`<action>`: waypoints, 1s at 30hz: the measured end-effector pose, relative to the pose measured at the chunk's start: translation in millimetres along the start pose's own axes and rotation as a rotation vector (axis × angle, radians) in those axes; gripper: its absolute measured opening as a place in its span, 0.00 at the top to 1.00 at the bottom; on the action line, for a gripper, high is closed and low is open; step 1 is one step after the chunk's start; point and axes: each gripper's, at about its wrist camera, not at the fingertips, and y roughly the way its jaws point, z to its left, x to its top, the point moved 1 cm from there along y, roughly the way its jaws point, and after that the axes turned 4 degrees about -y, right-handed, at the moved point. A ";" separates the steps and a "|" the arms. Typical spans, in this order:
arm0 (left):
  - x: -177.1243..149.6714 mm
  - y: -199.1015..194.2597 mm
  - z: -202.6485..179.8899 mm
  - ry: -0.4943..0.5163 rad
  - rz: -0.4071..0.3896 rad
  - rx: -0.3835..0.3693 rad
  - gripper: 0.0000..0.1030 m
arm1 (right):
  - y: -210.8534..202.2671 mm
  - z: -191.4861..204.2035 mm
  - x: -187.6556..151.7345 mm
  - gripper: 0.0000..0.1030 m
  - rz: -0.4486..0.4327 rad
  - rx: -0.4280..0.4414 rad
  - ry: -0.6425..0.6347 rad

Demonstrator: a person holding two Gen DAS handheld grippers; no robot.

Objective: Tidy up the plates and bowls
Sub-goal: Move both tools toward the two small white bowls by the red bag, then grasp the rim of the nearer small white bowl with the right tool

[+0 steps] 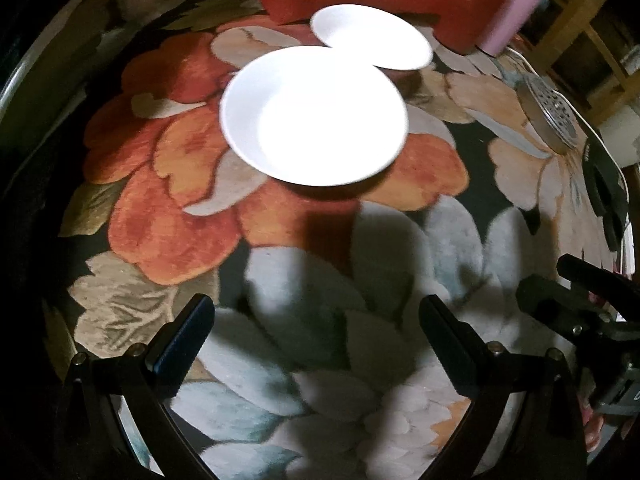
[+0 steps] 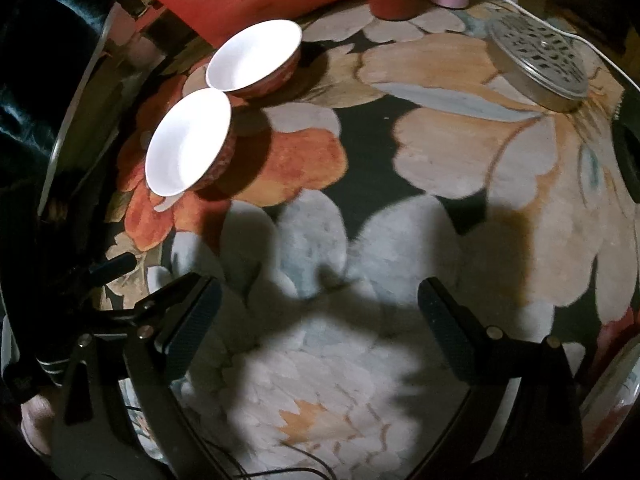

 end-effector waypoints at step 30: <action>29.7 -8.7 91.2 -0.137 -0.061 -0.026 0.01 | 98.1 53.8 82.1 0.87 0.071 0.154 0.175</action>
